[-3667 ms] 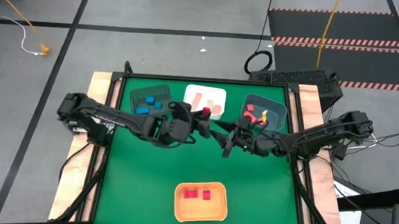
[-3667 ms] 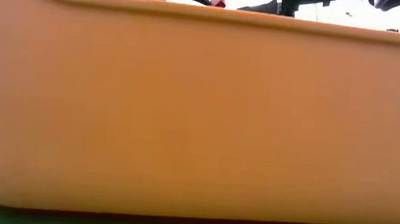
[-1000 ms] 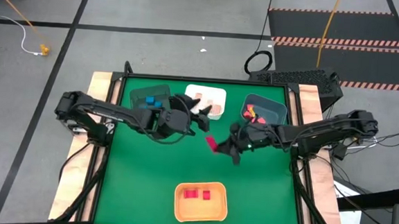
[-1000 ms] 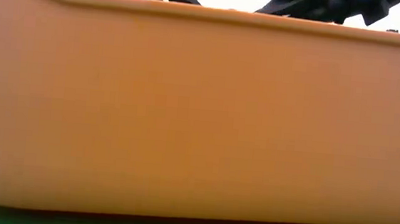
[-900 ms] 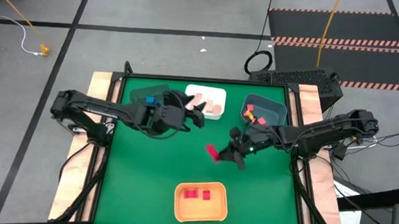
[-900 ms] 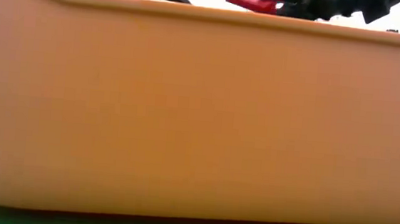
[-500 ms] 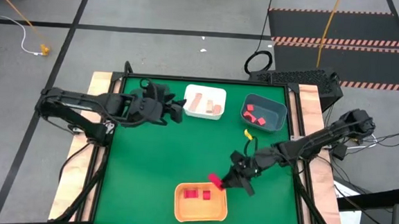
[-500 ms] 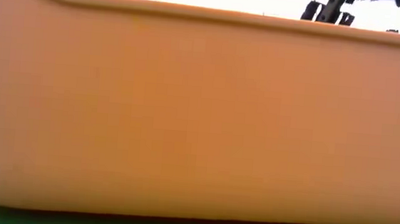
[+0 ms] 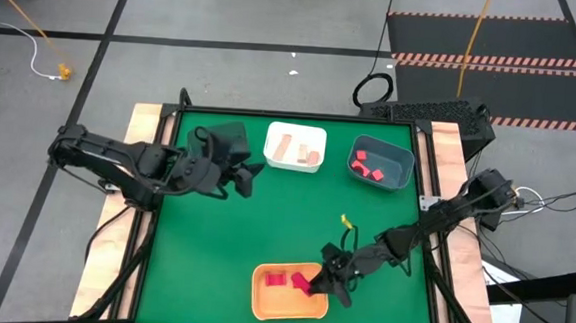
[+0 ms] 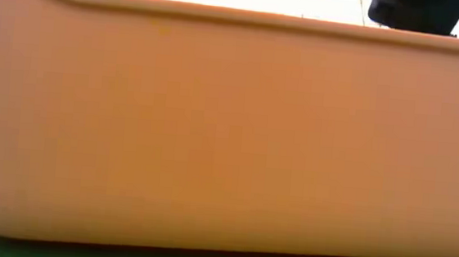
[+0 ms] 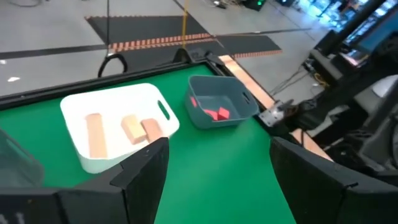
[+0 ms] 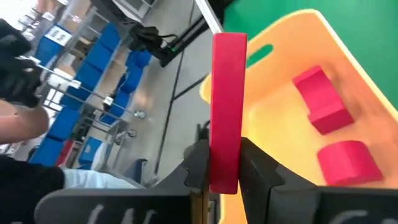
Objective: Sort & place blocks by color
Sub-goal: Put the red block into the yellow bin, then return to Home Position
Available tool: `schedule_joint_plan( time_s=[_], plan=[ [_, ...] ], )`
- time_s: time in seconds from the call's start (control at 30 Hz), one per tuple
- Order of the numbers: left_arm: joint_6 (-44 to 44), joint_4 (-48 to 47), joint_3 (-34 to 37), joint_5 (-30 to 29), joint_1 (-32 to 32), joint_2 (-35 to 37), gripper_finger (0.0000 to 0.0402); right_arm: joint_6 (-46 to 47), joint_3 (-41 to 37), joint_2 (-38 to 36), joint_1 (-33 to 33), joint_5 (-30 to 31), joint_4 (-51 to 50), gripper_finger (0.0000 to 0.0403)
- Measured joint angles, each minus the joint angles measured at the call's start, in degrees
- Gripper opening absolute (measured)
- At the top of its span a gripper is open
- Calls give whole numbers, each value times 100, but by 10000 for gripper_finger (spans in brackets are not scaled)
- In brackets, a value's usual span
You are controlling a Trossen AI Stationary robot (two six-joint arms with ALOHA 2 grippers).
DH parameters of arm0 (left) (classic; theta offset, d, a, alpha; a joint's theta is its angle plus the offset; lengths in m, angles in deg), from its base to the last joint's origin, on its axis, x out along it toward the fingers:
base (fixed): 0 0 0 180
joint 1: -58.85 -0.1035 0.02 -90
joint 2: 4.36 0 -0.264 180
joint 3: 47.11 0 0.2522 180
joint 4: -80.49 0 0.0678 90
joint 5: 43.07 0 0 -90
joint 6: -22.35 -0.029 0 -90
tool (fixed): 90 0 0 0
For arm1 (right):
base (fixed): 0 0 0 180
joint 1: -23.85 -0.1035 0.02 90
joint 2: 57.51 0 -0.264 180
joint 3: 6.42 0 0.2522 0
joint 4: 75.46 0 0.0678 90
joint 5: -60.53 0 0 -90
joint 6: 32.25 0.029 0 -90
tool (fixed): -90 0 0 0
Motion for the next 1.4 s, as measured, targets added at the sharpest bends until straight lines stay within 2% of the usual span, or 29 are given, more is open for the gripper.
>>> schedule_joint_plan(
  time_s=[0.07, 0.3, 0.47, 0.6, 0.8, 1.0, 1.2, 1.4],
  plan=[
    [13, -9, -4, -10, 73, 4, 280, 2, 2, 87, -10, 3, 3, 50],
    [144, -50, 1, -5, 241, -8, 280, 99, 2, 122, -7, -36, 17, 168],
    [-148, -184, 1, 20, 366, 74, 280, 89, 4, -266, 168, -615, -168, 214],
    [-416, -483, 1, 101, 449, 286, 280, -317, 4, -929, 413, -668, -1005, 221],
    [-294, -1094, 1, 74, 469, 832, 280, -930, 4, -2115, 829, -555, -2694, 223],
    [-285, -1680, 1, -60, 471, 1374, 280, -1434, 4, -3146, 1157, -64, -4061, 223],
    [-101, -2400, 1, -458, 552, 1840, 280, -1693, 4, -3918, 1403, 338, -5175, 221],
    [538, -3402, 1, -980, 613, 2243, 280, -1717, -19, -4480, 1611, 476, -5881, 210]
  ],
)
